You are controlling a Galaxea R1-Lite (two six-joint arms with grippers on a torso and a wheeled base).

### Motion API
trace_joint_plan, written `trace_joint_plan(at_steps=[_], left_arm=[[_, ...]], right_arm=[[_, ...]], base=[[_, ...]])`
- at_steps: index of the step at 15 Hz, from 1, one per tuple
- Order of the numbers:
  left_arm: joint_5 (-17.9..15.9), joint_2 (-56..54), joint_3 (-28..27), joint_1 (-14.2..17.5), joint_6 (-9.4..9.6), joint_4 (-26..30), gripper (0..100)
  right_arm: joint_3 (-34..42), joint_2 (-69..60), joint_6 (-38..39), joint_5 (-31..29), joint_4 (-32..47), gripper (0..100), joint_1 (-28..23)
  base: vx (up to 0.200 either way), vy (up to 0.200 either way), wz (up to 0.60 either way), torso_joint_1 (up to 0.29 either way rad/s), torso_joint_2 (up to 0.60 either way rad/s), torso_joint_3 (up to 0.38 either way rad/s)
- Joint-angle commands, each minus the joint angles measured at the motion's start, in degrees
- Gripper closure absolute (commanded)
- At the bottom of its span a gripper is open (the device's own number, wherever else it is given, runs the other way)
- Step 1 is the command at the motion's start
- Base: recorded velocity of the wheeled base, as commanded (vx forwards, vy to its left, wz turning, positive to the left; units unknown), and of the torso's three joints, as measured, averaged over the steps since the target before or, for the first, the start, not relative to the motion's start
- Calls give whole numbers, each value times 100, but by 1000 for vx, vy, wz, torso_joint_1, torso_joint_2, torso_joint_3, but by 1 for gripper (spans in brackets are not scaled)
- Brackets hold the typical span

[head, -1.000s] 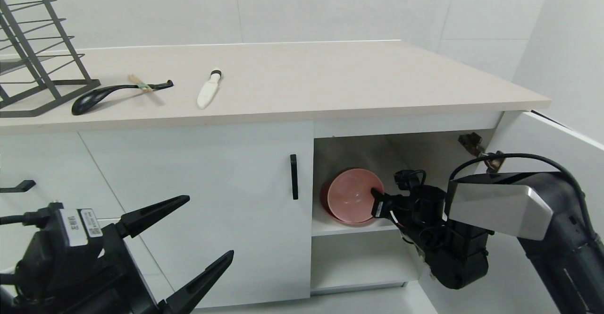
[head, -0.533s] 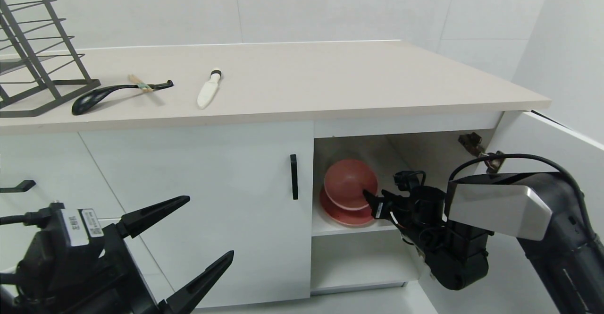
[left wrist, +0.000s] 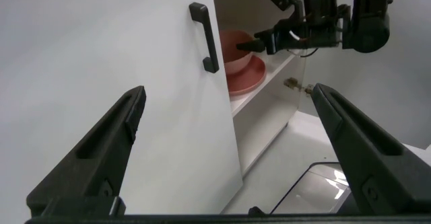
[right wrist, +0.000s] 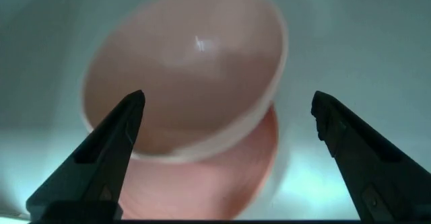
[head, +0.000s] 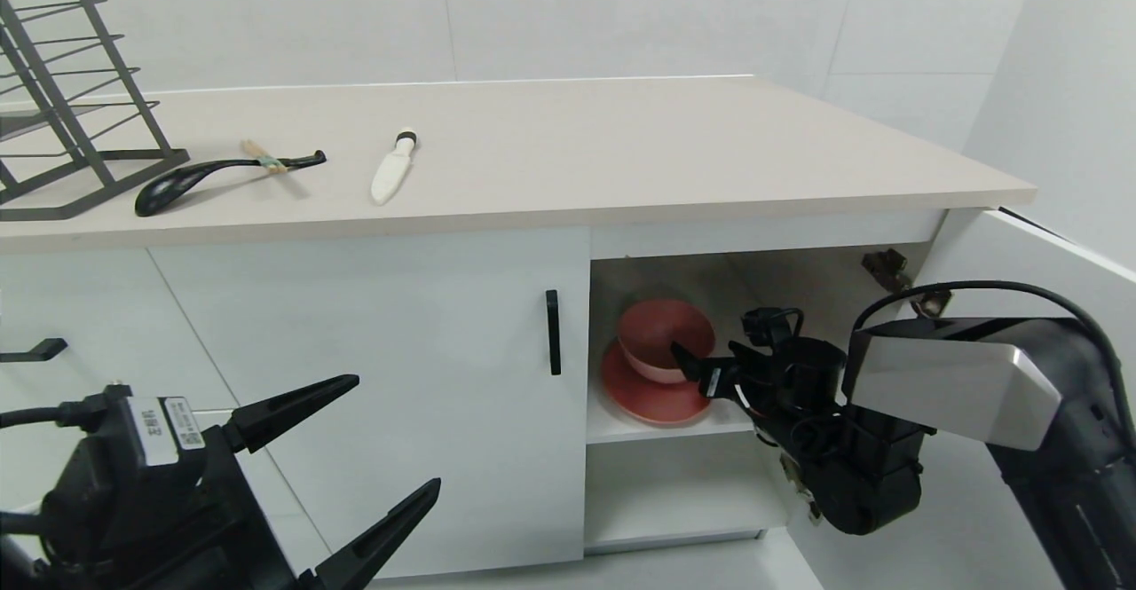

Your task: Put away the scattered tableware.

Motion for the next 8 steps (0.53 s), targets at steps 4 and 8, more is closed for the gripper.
trace_joint_plan(at_steps=[4,8], left_arm=[[8,10,0,8,-10,-4,0],[8,-7,0,8,-10,-4,0]], right_arm=[[757,-871,-249,0,-6,0,219],[1679,-1566,-363,-9,-6,0,791]], base=[[0,0,0,0,0,0],[0,0,0,0,0,0]])
